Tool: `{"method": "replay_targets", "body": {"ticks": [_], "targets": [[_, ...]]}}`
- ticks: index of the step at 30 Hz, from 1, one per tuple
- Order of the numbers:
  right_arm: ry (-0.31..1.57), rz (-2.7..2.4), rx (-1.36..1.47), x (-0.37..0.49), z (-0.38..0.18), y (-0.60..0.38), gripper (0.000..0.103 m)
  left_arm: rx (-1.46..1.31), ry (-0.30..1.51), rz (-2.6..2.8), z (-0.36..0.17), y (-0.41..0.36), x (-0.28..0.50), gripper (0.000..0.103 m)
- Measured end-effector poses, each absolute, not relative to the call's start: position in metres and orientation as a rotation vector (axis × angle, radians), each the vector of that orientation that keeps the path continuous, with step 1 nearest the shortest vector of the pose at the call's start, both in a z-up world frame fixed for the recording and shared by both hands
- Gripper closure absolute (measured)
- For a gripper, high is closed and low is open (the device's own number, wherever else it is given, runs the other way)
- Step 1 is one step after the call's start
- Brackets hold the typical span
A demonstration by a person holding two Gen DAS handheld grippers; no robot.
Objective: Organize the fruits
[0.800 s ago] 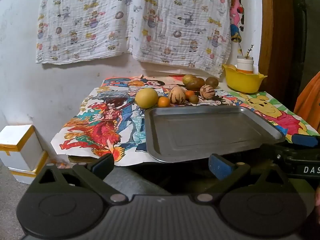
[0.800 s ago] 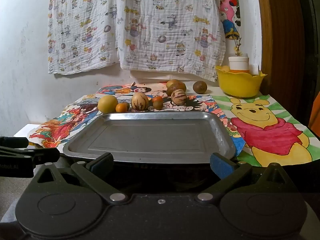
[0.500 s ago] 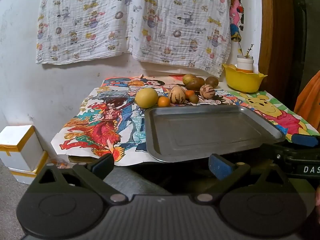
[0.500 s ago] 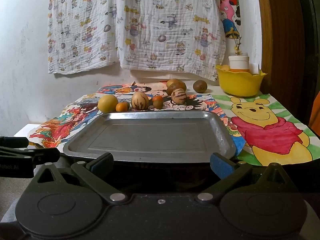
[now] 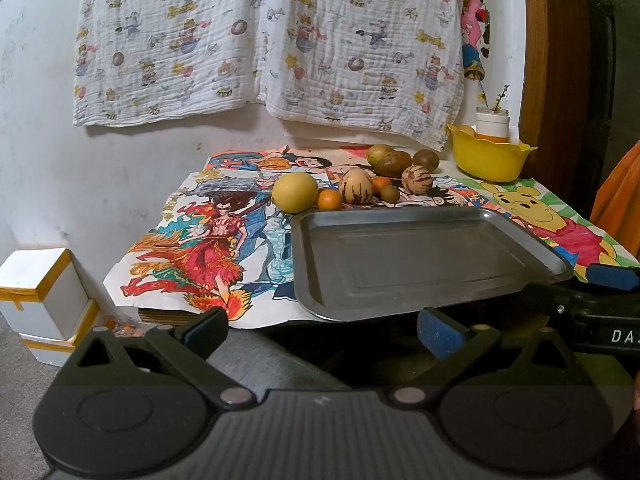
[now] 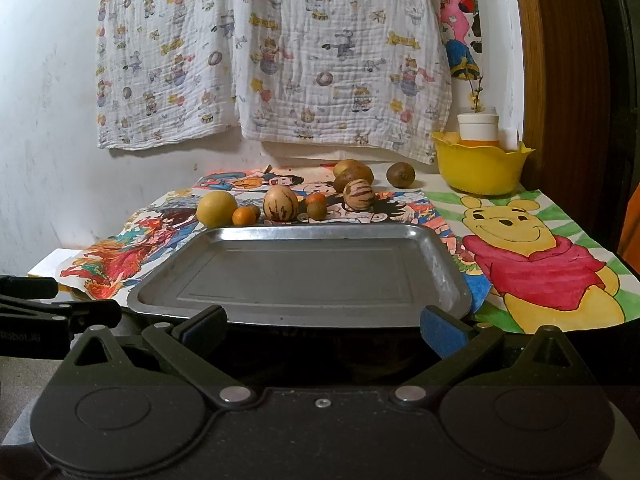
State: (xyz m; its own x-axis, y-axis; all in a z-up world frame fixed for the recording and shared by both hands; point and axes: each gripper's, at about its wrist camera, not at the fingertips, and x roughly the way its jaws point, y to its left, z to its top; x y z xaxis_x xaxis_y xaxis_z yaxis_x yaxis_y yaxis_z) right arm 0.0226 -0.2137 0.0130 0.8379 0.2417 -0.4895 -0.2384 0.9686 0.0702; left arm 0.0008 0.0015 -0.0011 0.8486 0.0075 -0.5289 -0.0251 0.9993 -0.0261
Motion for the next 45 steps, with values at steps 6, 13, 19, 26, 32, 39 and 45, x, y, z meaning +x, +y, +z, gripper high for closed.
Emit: {"method": "replay_targets", "body": {"ticks": [6,13,19,26,32,39,45], "targets": [[0.518,0.255,0.007,0.0226,0.0130,-0.2138,0.001,-0.031,0.559,0.019,-0.0009,0.0015,0.0009,0.000],[0.518,0.254,0.007,0.0224,0.0142,-0.2140,0.001,-0.030,0.560,0.018,-0.0009,0.0009,0.0004,0.000],[0.517,0.254,0.007,0.0221,0.0152,-0.2139,0.001,-0.030,0.560,0.018,-0.0010,0.0007,0.0005,0.000],[0.516,0.254,0.005,0.0218,0.0163,-0.2137,0.001,-0.026,0.559,0.017,-0.0009,0.0033,0.0004,0.000],[0.513,0.248,0.004,0.0229,0.0169,-0.2099,0.001,-0.026,0.560,0.018,-0.0017,0.0056,0.0005,0.000],[0.511,0.247,0.003,0.0212,0.0175,-0.2153,0.001,-0.017,0.556,0.020,-0.0015,0.0077,0.0001,0.000],[0.512,0.247,0.003,0.0213,0.0169,-0.2154,0.001,-0.010,0.558,0.024,-0.0019,0.0034,0.0006,0.000]]}}
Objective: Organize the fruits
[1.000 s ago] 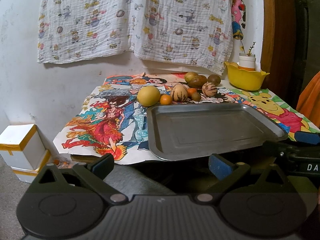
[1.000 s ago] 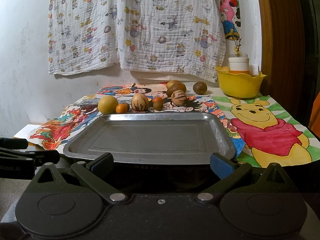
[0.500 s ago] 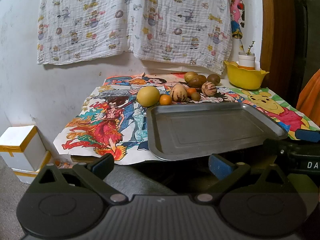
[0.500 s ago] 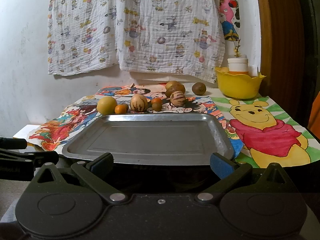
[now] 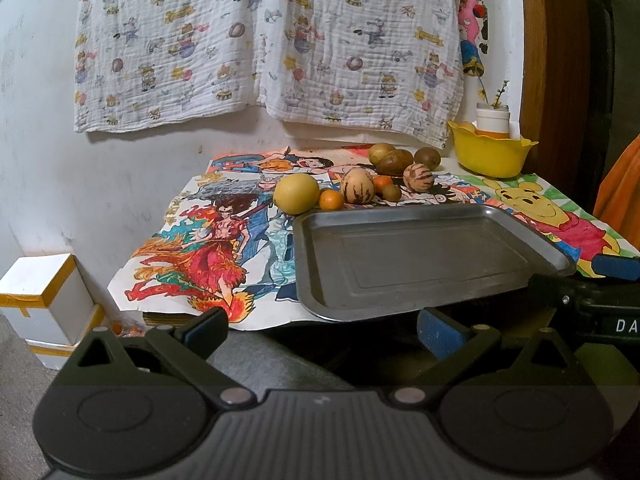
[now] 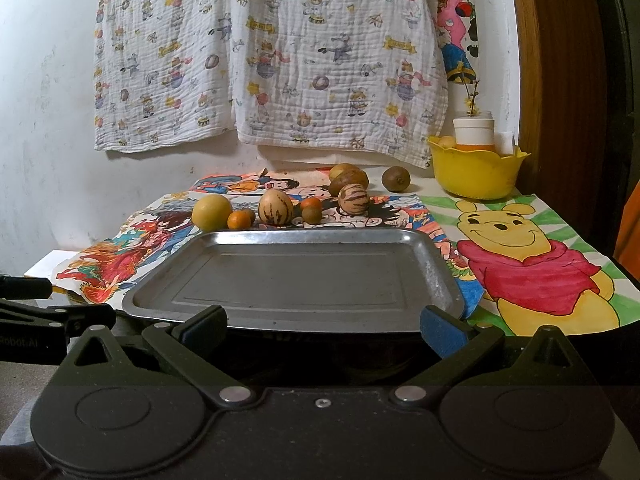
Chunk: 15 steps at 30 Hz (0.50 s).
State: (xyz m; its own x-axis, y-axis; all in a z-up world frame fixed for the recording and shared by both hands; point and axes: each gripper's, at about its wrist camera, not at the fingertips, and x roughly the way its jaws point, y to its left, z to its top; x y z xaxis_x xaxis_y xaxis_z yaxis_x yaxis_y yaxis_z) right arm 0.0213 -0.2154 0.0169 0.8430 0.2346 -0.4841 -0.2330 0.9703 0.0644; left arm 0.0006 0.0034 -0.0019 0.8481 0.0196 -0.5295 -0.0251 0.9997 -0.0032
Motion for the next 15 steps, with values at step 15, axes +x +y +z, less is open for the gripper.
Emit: {"method": "replay_targets", "body": {"ticks": [15], "targets": [[0.506,0.246,0.006,0.0206,0.0162,-0.2156,0.001,-0.008,0.560,0.023,-0.0024,0.0030,0.0006,0.000]]}}
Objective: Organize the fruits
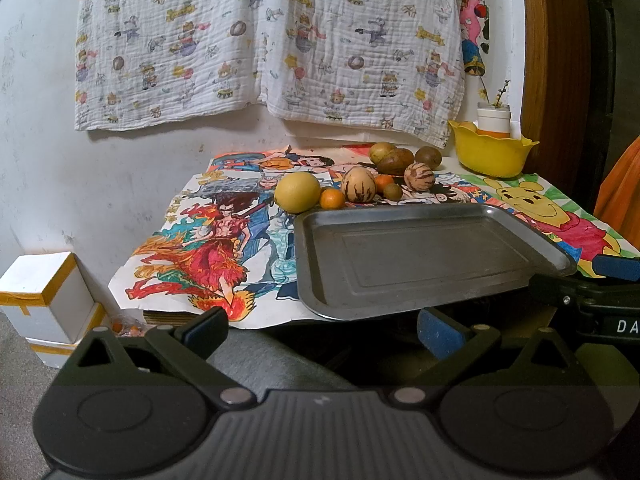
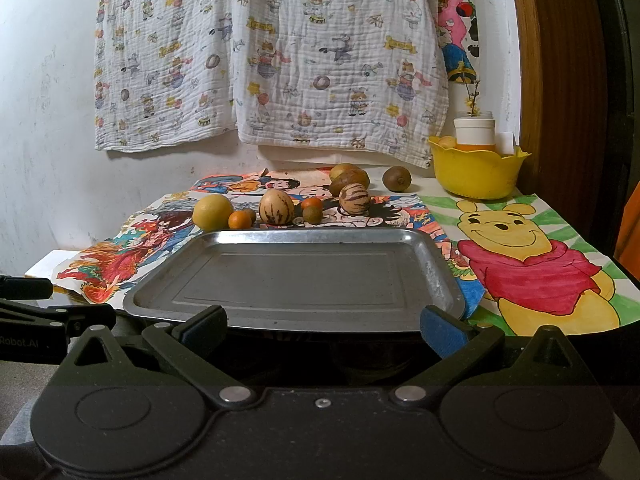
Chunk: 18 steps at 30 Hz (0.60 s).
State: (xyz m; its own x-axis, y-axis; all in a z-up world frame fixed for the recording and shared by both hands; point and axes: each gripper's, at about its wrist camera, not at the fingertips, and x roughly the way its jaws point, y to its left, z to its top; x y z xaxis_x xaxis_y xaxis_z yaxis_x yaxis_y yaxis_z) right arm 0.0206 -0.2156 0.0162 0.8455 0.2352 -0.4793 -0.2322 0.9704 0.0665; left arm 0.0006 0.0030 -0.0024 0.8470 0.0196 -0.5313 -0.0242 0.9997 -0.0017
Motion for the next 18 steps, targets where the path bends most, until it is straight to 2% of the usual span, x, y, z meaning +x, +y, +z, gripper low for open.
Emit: {"method": "replay_targets", "body": {"ticks": [14,18], "targets": [[0.471,0.260,0.059,0.025,0.010,-0.218,0.001,0.005,0.613,0.017,-0.011,0.004,0.016,0.000],[0.439,0.279,0.056,0.029,0.011,-0.220,0.000,0.025,0.560,0.028,-0.003,0.003,0.017,0.000]]}}
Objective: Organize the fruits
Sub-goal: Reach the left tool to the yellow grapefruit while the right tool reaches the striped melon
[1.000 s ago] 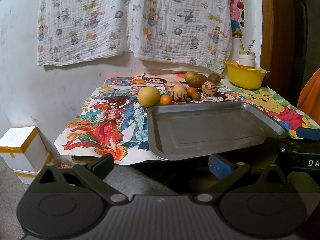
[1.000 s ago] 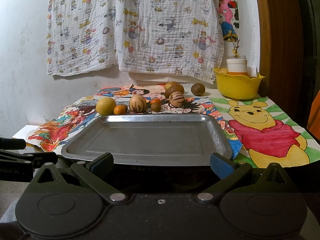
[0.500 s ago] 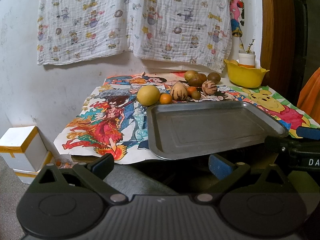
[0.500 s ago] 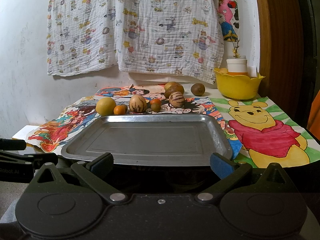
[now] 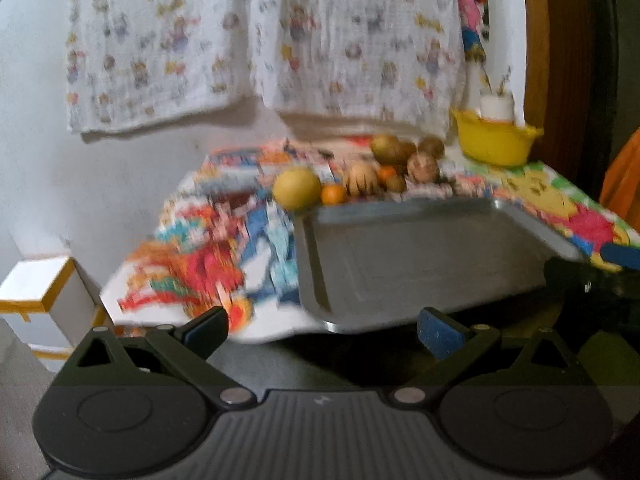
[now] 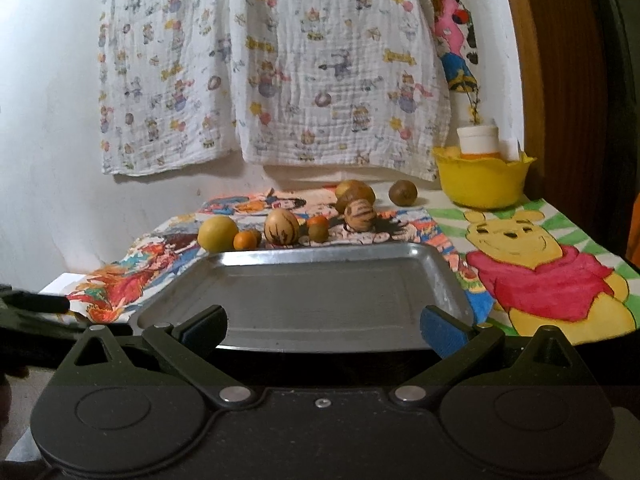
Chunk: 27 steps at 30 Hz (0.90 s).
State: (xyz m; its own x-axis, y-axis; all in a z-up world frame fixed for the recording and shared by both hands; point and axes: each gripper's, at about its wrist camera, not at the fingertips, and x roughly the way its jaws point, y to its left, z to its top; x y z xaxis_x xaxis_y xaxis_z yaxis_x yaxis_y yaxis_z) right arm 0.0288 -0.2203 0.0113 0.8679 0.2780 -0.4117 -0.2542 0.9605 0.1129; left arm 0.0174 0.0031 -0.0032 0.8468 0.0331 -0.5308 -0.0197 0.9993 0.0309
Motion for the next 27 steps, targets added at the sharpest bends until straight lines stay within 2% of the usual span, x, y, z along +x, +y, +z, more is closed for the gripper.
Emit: {"method": "replay_targets", "body": {"ticks": [5,17,27], "targets": [[0.412,0.293,-0.022,0.050,0.017,-0.213,0.000,0.021,0.512,0.011,0.015,0.012,0.034,0.000],[0.417,0.408,-0.300,0.125,0.023,-0.176,0.001,0.026,0.628,-0.025,0.012,0.051,0.124,0.000],[0.484,0.548,-0.386,0.196,0.030,-0.165,0.001,0.014,0.695,-0.180,0.004,0.080,0.196,0.000]]}}
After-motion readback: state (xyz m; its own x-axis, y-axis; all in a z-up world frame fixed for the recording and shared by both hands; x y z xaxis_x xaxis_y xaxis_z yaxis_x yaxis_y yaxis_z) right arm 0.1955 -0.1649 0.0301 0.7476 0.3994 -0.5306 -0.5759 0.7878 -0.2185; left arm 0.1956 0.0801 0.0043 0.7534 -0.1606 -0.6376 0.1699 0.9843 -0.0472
